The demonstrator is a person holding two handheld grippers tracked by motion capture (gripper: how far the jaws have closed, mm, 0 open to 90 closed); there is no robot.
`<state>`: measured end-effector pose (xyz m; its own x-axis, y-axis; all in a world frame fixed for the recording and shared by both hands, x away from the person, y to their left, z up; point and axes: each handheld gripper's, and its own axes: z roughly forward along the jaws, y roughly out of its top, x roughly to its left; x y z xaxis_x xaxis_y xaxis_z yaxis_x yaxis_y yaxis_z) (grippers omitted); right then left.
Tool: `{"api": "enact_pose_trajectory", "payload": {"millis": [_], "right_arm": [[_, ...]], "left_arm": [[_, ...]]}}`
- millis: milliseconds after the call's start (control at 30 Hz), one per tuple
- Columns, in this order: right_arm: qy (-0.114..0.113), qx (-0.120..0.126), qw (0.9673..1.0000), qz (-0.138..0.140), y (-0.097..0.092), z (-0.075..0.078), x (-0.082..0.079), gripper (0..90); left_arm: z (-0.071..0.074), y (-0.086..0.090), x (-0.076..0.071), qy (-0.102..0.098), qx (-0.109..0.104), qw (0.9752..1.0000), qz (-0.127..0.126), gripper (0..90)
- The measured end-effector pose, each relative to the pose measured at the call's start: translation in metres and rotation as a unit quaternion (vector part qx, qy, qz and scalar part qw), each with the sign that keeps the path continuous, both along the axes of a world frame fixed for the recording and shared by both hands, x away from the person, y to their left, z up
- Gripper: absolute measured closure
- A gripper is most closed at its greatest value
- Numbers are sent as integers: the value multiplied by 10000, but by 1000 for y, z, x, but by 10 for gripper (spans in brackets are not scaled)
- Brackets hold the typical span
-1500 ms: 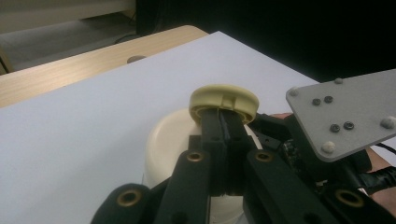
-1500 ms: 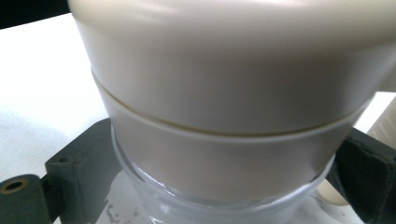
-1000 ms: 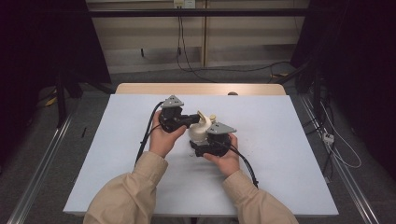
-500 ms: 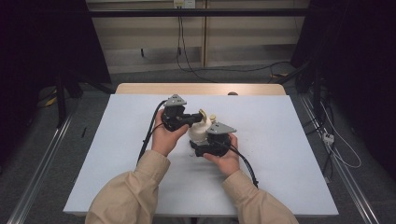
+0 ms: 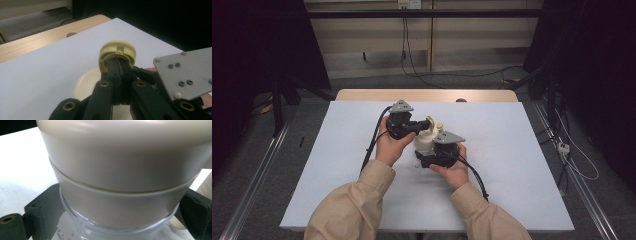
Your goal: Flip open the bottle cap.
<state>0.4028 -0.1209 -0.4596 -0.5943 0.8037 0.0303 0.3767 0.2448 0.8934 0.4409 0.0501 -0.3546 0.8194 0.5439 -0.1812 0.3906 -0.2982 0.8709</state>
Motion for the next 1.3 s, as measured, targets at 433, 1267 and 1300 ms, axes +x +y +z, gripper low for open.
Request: {"api": "enact_pose_trajectory", "payload": {"millis": [433,1267,1300], "right_arm": [[8,5,10000,-3,0,0,0,50],[127,321,9994,14,-16,15,-17,55],[96,341,9994,48,-17,17,-20,54]], "left_arm": [[-1,-4,2,19,3,10000,-7,900],[3,23,-17,88,44,9998,152,355],[1,27,-19,97,12,9998,159,319]]}}
